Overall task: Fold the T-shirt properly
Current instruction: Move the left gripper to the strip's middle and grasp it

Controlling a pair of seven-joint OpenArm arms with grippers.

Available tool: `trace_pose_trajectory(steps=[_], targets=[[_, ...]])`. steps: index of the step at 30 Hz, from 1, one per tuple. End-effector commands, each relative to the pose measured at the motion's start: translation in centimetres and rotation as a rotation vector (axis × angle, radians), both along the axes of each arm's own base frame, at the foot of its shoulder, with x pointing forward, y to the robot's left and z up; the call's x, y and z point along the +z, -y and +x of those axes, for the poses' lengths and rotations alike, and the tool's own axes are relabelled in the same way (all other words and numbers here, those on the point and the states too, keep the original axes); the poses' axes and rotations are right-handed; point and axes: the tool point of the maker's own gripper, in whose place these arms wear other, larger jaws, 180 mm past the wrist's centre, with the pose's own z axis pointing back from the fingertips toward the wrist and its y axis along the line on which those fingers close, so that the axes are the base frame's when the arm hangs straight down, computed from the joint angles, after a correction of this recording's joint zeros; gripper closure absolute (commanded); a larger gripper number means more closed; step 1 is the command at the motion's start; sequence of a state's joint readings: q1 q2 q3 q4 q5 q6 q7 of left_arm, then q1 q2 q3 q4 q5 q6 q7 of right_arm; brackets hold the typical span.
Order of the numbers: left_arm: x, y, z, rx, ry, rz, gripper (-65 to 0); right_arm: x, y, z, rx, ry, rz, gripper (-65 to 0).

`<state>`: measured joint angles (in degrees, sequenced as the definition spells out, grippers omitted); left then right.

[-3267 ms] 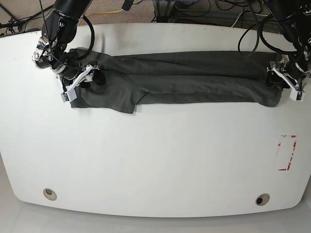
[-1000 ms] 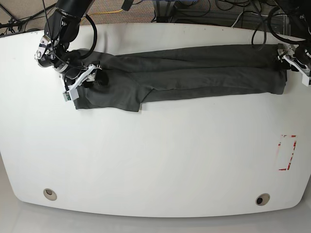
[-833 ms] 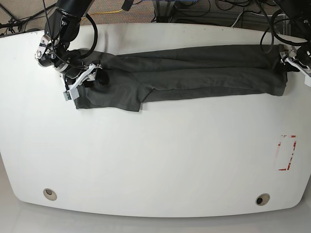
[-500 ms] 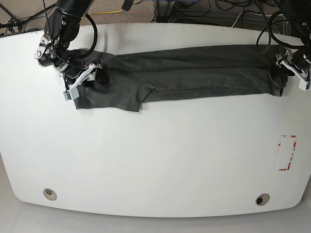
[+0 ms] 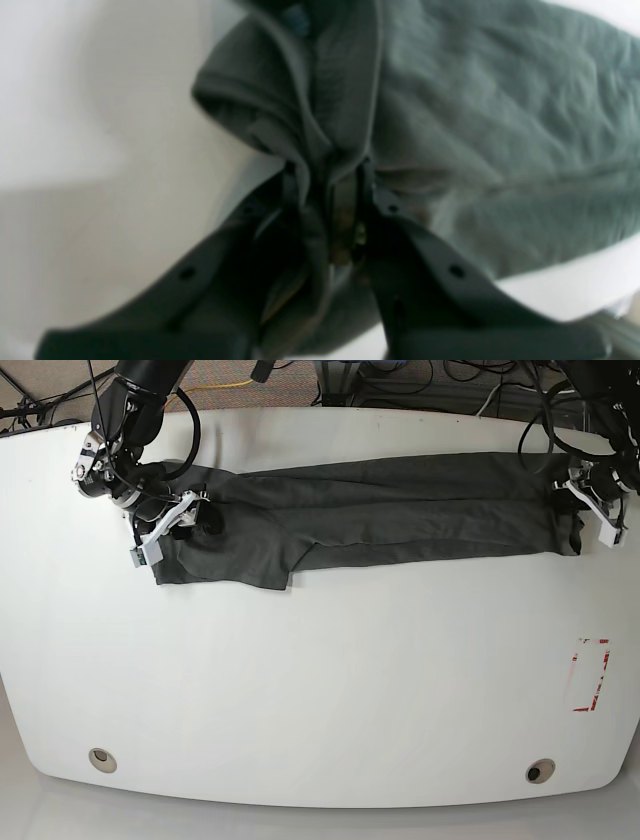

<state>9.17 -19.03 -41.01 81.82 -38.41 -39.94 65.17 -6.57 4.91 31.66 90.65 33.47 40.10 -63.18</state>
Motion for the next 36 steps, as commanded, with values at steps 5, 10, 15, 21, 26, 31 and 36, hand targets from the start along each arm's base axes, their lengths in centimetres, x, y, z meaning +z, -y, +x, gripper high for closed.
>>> trace_pose_trajectory(steps=[5, 10, 15, 21, 26, 31, 36], targets=[[6.3, 4.7, 3.6, -0.206, 0.163, 0.138, -3.1, -0.2, 0.4, -0.3, 0.010, -0.022, -0.028, -38.5], [7.7, 10.2, 4.4, -0.347, 0.210, 0.147, -3.1, -0.8, 0.3, -0.4, 0.007, -0.042, -0.015, -38.5], [7.7, 16.3, 5.6, -0.468, 0.245, 0.074, -3.2, -1.0, 0.3, -0.5, 0.006, -0.049, -0.011, -38.5], [7.4, 22.0, 6.3, -0.581, 0.262, 0.019, -3.3, -1.0, 0.3, -0.6, 0.006, -0.049, -0.010, -38.5], [6.6, 24.3, 6.0, -0.620, 0.240, 0.026, -3.6, -0.9, 0.2, -0.5, 0.006, -0.046, -0.008, -38.5], [6.1, 24.9, 6.0, -0.616, 0.225, 0.043, -5.7, -0.9, 0.3, -0.5, 0.005, -0.046, -0.011, -38.5], [6.2, 26.5, 5.8, -0.643, 0.229, 0.019, -20.1, -0.9, 0.3, -0.5, 0.005, -0.044, -0.008, -38.5]])
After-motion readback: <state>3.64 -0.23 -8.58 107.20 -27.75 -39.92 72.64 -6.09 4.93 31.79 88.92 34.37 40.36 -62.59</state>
